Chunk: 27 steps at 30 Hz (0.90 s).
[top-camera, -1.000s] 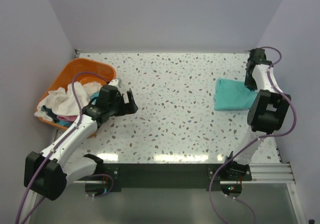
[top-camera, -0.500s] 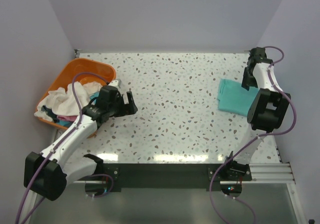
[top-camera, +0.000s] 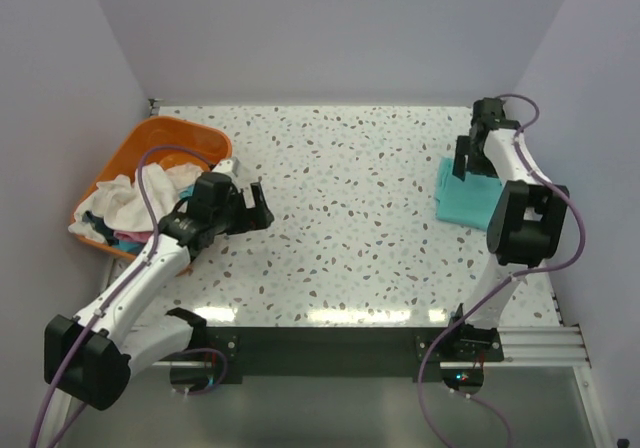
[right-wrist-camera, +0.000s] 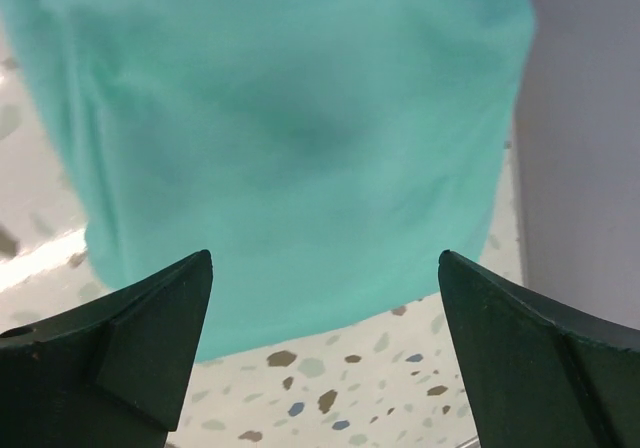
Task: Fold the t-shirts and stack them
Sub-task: Neatly place the folded tshirt to the corner
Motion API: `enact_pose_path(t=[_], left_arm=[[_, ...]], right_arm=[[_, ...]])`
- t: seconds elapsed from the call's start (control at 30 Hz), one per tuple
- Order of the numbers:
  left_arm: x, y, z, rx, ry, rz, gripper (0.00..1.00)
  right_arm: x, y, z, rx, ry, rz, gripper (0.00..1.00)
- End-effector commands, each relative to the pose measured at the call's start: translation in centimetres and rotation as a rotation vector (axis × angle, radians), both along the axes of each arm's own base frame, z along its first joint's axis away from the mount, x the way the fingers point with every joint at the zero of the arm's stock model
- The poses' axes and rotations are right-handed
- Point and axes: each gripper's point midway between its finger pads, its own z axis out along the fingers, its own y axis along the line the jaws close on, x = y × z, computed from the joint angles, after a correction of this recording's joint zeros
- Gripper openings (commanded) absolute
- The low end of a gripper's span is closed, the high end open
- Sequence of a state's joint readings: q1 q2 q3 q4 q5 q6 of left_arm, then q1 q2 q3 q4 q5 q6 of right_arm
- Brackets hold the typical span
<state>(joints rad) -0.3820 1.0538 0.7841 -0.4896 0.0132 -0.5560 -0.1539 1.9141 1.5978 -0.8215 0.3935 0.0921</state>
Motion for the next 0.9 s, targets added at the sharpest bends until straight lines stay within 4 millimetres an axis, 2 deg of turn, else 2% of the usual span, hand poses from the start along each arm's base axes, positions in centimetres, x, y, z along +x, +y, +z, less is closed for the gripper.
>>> enact_pose_path(t=[0.0,0.1,0.2,0.27,0.43,0.47,0.53,0.7,0.87], left_arm=[[0.3,0.2,2.1,-0.018,-0.061,0.013,1.00],[-0.1,0.2,2.1,-0.029,-0.063,0.012,1.00],[-0.5,0.4,2.5,-0.033,-0.071,0.019,1.00],[-0.8,0.5,2.4,-0.033,-0.071,0.021,1.00],[-1.3,0.7,2.5,-0.043,-0.075,0.026,1.00],[-1.3,0.7,2.5,-0.042,-0.072,0.028,1.00],[-1.3,0.7,2.4,-0.042,-0.071,0.030,1.00],[-1.4,1.1,2.4,-0.029,-0.076,0.046,1.00],[-1.7,1.5,2.6,-0.021,-0.080,0.057,1.00]], right_arm=[[1.0,4.3,1.7,0.045,-0.104,0.089,0.99],[0.4,4.7,0.2,-0.040,-0.051,0.053,0.99],[-1.3,3.3,-1.5,-0.138,0.023,-0.037,0.99],[-2.1,3.0,-2.3,-0.156,0.050,-0.062,0.98],[-2.6,4.5,-4.4,-0.073,0.053,-0.018,0.99],[-2.5,5.6,-4.7,-0.060,0.054,0.018,0.99],[-3.3,6.2,-5.7,-0.049,0.082,0.037,0.99],[-6.1,6.2,-6.6,-0.080,0.138,0.000,0.99],[-8.3,6.0,-6.4,-0.079,0.138,-0.042,0.99]])
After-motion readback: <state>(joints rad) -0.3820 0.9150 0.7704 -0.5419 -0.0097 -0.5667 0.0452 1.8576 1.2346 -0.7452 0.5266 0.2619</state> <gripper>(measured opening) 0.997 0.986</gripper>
